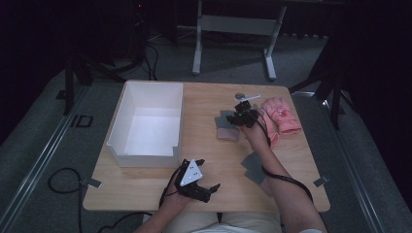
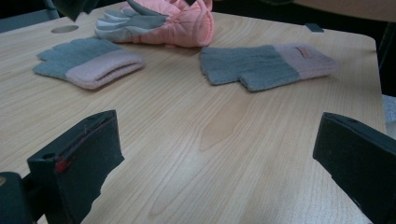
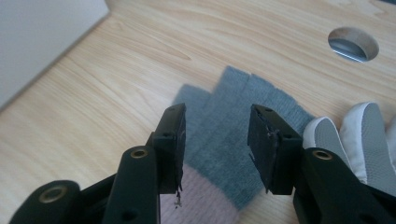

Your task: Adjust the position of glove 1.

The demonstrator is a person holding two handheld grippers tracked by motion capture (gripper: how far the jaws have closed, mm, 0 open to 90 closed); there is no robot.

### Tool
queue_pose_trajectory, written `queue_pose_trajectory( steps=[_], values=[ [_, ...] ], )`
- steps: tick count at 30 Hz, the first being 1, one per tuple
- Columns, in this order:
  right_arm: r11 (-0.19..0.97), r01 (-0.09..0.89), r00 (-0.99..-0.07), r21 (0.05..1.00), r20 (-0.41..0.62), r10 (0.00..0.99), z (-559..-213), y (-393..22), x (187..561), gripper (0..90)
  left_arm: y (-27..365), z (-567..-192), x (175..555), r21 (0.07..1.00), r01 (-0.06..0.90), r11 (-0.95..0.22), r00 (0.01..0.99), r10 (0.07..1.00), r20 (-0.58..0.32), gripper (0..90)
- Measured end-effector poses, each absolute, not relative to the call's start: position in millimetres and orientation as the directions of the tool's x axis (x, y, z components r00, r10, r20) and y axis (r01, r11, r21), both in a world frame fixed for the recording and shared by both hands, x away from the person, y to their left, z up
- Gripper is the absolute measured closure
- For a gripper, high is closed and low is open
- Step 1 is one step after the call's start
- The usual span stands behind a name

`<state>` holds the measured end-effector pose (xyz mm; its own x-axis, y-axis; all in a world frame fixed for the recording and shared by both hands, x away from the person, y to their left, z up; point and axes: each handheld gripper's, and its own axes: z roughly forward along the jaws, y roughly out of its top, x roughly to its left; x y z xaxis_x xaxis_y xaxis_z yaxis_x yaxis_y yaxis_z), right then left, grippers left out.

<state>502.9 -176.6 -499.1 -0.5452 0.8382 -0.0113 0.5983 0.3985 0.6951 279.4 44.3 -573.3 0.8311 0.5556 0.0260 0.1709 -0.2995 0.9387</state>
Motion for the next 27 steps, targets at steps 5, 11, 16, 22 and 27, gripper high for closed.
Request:
queue_pose_trajectory(
  steps=[5,11,16,22,27],
  values=[
    [0.41,0.611,-0.532,0.678,-0.032,0.846,-516.4,-174.8,512.8,56.3,44.2,-573.2,279.4,0.939,0.171,-0.3,0.834,0.552,0.025,0.7],
    [0.416,0.639,-0.519,0.647,-0.036,0.854,-533.4,-172.8,524.3,58.6,44.2,-573.2,279.3,0.938,0.169,-0.302,0.835,0.55,0.027,0.7],
    [0.445,0.638,-0.521,0.628,-0.073,0.85,-546.9,-168.7,523.6,65.9,44.2,-573.2,279.3,0.938,0.17,-0.302,0.836,0.548,0.025,0.7],
    [0.476,0.653,-0.524,0.589,-0.102,0.846,-543.1,-159.2,524.4,83.9,44.0,-573.2,279.3,0.938,0.171,-0.302,0.835,0.549,0.025,0.7],
    [0.445,0.674,-0.531,0.59,-0.032,0.847,-523.0,-158.0,513.0,85.7,44.3,-573.2,279.3,0.939,0.172,-0.298,0.834,0.552,0.022,0.7]
  ],
)
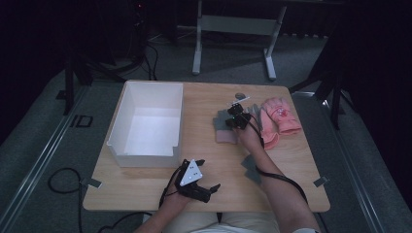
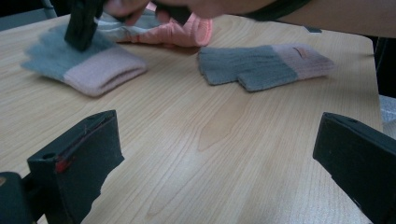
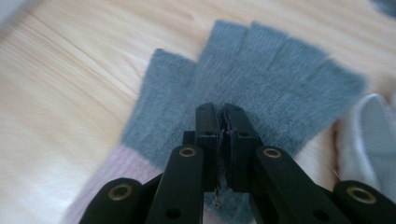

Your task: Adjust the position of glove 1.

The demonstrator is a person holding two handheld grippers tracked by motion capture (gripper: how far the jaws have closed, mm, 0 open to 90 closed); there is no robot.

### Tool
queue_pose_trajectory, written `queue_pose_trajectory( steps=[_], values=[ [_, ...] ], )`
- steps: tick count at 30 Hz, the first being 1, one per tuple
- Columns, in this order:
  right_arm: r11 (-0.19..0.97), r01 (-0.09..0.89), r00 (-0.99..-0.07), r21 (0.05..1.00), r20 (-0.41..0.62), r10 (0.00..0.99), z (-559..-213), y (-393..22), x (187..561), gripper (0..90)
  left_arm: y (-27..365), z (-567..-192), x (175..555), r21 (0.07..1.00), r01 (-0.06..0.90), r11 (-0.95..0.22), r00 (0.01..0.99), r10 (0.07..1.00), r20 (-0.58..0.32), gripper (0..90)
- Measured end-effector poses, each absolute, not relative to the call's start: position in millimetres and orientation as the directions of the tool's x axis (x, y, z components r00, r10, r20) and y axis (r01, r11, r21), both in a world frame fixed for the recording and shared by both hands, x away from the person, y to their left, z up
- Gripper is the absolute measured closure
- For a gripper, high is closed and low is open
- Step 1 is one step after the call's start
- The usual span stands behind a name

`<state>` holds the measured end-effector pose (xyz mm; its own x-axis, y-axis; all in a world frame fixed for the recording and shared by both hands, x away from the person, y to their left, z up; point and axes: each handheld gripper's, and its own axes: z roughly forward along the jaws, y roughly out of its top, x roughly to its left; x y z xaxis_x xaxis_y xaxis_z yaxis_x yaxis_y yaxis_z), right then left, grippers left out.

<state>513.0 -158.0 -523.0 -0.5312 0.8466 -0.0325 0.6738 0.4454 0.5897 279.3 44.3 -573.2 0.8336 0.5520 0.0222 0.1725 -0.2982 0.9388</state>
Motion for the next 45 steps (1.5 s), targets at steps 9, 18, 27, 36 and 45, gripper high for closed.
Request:
queue_pose_trajectory(
  steps=[9,18,27,36,45],
  values=[
    [0.403,0.59,-0.555,0.699,-0.011,0.832,-465.0,-155.6,449.0,85.9,44.0,-573.3,279.2,0.939,0.172,-0.298,0.832,0.554,0.023,0.7],
    [0.379,0.566,-0.573,0.732,0.019,0.819,-461.6,-159.2,391.7,85.9,43.9,-573.2,278.7,0.939,0.167,-0.302,0.832,0.553,0.03,0.7],
    [0.399,0.619,-0.577,0.676,0.046,0.816,-506.2,-143.4,384.3,85.9,43.8,-573.2,278.5,0.939,0.167,-0.301,0.832,0.554,0.03,0.7],
    [0.438,0.639,-0.58,0.633,0.022,0.814,-534.4,-125.2,397.4,85.5,43.5,-573.2,278.1,0.938,0.163,-0.305,0.833,0.552,0.035,0.7],
    [0.416,0.661,-0.558,0.625,0.038,0.829,-549.8,-122.8,400.7,82.4,43.4,-573.2,278.3,0.938,0.163,-0.306,0.836,0.547,0.033,0.7]
  ],
)
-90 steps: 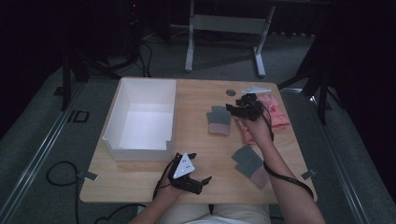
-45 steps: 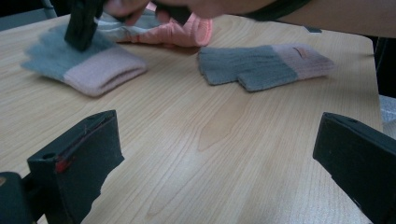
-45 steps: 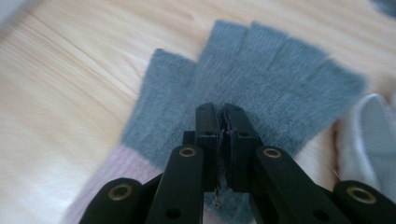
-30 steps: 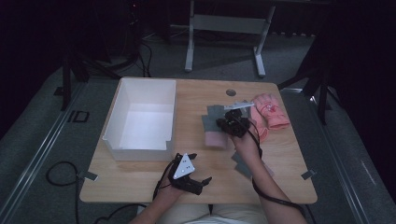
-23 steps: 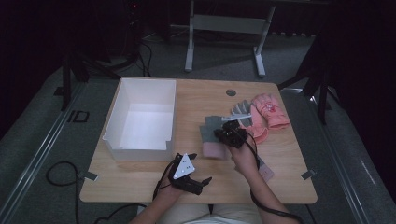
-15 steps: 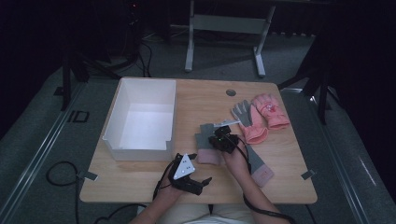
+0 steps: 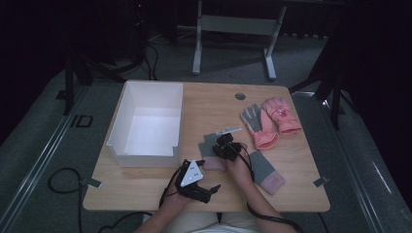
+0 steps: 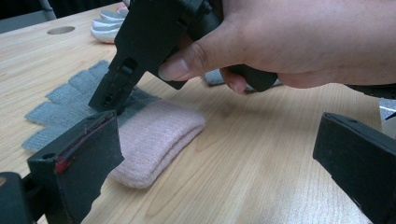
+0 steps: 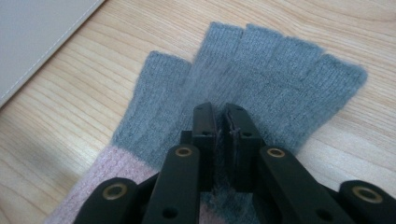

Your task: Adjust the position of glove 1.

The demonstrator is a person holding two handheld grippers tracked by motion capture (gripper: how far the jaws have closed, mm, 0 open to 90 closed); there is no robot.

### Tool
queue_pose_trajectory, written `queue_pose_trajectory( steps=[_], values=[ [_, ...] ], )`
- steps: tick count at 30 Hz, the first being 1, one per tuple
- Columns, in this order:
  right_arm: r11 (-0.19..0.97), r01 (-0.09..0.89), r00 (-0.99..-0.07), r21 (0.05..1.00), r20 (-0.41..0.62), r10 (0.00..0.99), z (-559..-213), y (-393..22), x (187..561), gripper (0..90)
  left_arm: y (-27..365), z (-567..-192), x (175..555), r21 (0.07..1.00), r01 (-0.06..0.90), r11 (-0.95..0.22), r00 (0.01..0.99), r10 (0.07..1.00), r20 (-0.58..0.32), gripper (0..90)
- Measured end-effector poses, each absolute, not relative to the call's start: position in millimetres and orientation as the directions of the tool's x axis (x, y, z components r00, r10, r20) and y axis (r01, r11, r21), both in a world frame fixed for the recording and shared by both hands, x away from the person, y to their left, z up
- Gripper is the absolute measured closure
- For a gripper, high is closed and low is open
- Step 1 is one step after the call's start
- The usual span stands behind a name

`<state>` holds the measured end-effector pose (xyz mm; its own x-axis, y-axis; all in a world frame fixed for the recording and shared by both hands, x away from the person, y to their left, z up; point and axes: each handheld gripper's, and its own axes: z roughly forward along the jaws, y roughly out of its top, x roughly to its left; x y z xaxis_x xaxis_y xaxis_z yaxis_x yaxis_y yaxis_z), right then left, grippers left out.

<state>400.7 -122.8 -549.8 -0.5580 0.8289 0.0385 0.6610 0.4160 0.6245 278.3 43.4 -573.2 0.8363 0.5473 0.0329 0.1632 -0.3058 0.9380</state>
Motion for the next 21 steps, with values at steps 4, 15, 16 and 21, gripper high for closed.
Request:
queue_pose_trajectory(
  steps=[4,15,16,21],
  values=[
    [0.397,0.662,-0.555,0.637,0.061,0.829,-540.5,-129.6,399.6,75.8,43.4,-573.2,278.4,0.938,0.164,-0.306,0.837,0.547,0.032,0.7],
    [0.464,0.52,-0.667,0.717,0.002,0.745,-484.3,-209.8,379.6,64.1,43.0,-573.2,278.3,0.938,0.164,-0.305,0.835,0.549,0.032,0.7],
    [0.476,0.513,-0.673,0.714,-0.01,0.74,-483.3,-217.9,376.9,64.0,43.2,-573.2,278.4,0.938,0.165,-0.305,0.835,0.549,0.032,0.8],
    [0.552,0.485,-0.705,0.678,-0.069,0.706,-488.1,-254.5,361.9,62.5,43.0,-573.2,278.8,0.938,0.165,-0.305,0.836,0.548,0.031,0.7]
  ],
)
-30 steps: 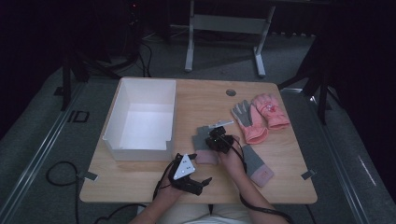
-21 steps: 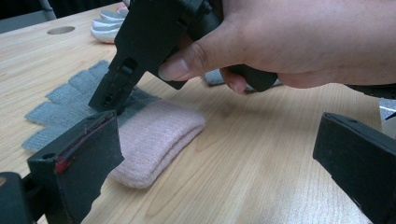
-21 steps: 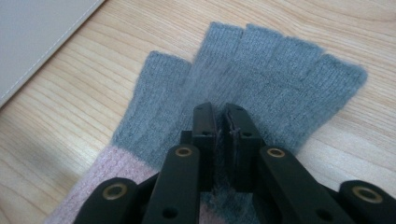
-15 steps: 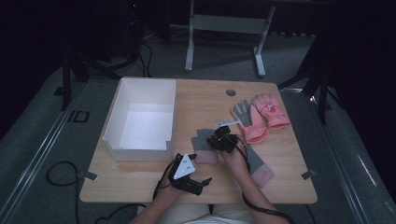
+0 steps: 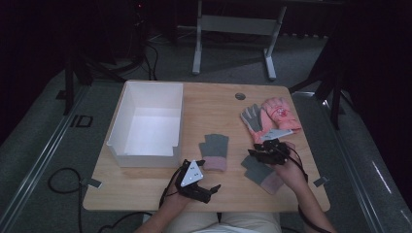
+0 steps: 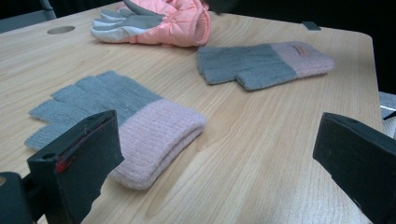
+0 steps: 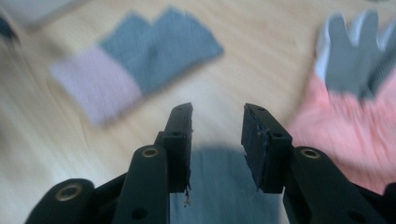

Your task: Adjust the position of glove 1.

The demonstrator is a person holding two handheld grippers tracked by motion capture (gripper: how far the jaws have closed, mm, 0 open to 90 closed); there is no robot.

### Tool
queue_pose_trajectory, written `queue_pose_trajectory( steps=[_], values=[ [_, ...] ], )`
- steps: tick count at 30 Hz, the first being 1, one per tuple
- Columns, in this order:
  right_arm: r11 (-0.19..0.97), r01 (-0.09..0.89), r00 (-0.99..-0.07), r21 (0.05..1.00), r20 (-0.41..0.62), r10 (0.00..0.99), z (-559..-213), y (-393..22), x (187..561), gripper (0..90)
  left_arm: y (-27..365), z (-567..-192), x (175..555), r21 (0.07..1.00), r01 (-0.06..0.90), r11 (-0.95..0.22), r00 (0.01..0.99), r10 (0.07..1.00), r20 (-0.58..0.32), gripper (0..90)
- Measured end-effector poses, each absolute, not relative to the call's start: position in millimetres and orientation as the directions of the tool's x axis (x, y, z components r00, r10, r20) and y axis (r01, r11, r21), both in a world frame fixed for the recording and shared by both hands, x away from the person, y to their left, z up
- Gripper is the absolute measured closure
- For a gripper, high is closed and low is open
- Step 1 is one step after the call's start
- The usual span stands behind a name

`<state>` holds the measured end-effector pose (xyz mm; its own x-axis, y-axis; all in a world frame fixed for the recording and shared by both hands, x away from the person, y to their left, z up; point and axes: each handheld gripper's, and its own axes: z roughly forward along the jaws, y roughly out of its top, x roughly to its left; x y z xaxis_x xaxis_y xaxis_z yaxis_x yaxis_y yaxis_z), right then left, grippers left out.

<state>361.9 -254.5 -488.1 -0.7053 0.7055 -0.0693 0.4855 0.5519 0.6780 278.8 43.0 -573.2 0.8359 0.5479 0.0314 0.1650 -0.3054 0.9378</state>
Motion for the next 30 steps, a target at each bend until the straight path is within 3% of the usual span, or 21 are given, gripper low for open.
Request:
queue_pose_trajectory(
  steps=[8,15,18,22,26,30],
  values=[
    [0.622,0.495,-0.754,0.606,-0.057,0.655,-513.4,-293.0,343.4,59.5,42.8,-573.2,278.2,0.938,0.163,-0.305,0.835,0.549,0.033,0.7],
    [0.678,0.494,-0.789,0.545,-0.048,0.613,-536.1,-293.7,344.9,60.1,42.6,-573.3,278.4,0.938,0.165,-0.306,0.835,0.549,0.032,0.7],
    [0.673,0.502,-0.779,0.543,-0.054,0.625,-539.3,-292.5,345.6,73.3,42.6,-573.3,278.5,0.938,0.165,-0.304,0.835,0.549,0.031,0.7],
    [0.67,0.508,-0.759,0.541,-0.088,0.646,-539.3,-287.1,342.2,83.4,42.5,-573.3,278.3,0.938,0.165,-0.304,0.833,0.552,0.033,0.7],
    [0.668,0.511,-0.745,0.541,-0.11,0.658,-532.9,-283.8,336.2,84.8,42.6,-573.2,277.6,0.938,0.157,-0.308,0.833,0.552,0.041,0.7],
    [0.529,0.571,-0.651,0.628,-0.046,0.758,-512.6,-288.3,324.9,84.8,42.6,-573.2,277.7,0.938,0.16,-0.306,0.834,0.551,0.038,0.7]
  ],
)
